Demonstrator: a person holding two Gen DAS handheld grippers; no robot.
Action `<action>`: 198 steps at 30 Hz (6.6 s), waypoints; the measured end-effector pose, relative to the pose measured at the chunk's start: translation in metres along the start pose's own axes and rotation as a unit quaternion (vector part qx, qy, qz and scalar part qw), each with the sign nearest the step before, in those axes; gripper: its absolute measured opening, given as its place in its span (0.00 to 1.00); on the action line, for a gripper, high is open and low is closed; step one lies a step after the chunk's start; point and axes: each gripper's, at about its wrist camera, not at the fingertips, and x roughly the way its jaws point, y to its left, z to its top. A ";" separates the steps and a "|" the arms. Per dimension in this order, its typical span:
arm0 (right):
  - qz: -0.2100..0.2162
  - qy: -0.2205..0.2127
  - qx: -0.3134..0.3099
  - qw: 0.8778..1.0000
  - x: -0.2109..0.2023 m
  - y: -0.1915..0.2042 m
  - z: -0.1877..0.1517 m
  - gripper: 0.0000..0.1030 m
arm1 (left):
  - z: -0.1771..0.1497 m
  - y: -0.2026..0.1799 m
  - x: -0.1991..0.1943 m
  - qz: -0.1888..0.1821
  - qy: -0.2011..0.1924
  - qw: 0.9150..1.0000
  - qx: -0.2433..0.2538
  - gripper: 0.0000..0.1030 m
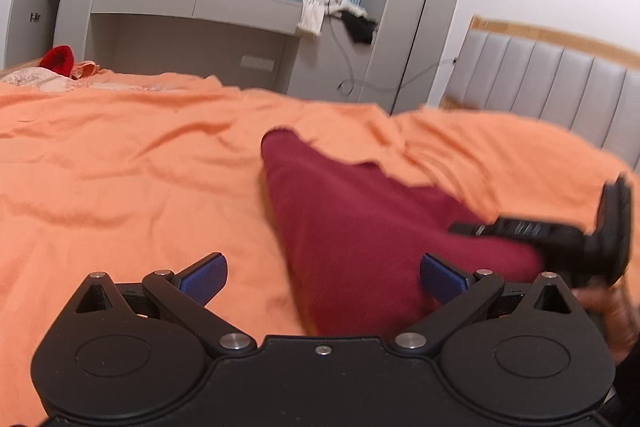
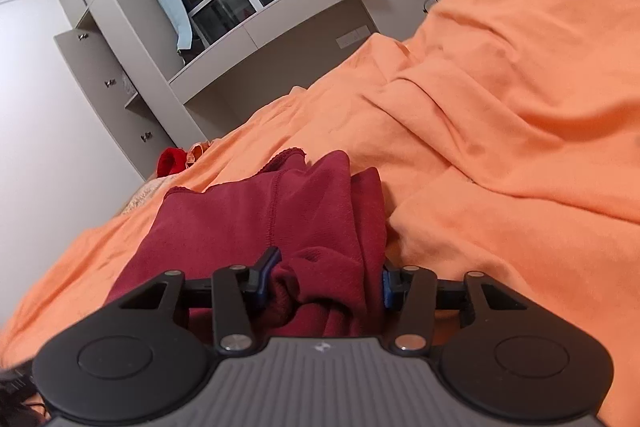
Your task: Fold small clothes
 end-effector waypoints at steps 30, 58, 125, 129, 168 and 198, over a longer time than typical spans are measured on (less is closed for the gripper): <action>-0.008 0.008 0.002 1.000 0.005 -0.003 -0.001 0.53 | -0.005 0.006 0.057 -0.026 0.070 0.996 -0.040 1.00; -0.001 0.008 0.018 1.000 0.005 -0.007 -0.003 0.54 | 0.005 0.035 0.083 -0.045 0.099 0.989 -0.098 1.00; 0.032 -0.062 -0.269 0.961 0.100 0.221 -0.003 0.27 | 0.087 0.117 0.030 0.124 0.009 0.991 0.039 0.27; 0.007 -0.032 -0.260 0.965 0.115 0.209 -0.014 0.28 | 0.069 0.122 0.038 0.136 0.038 0.989 0.055 0.30; 0.037 -0.141 -0.193 0.970 -0.029 0.182 -0.028 1.00 | 0.056 0.056 -0.079 0.247 -0.085 0.964 0.047 0.99; 0.022 -0.215 -0.251 0.944 -0.176 0.173 -0.137 1.00 | -0.048 -0.010 -0.188 0.224 -0.117 0.966 0.061 0.99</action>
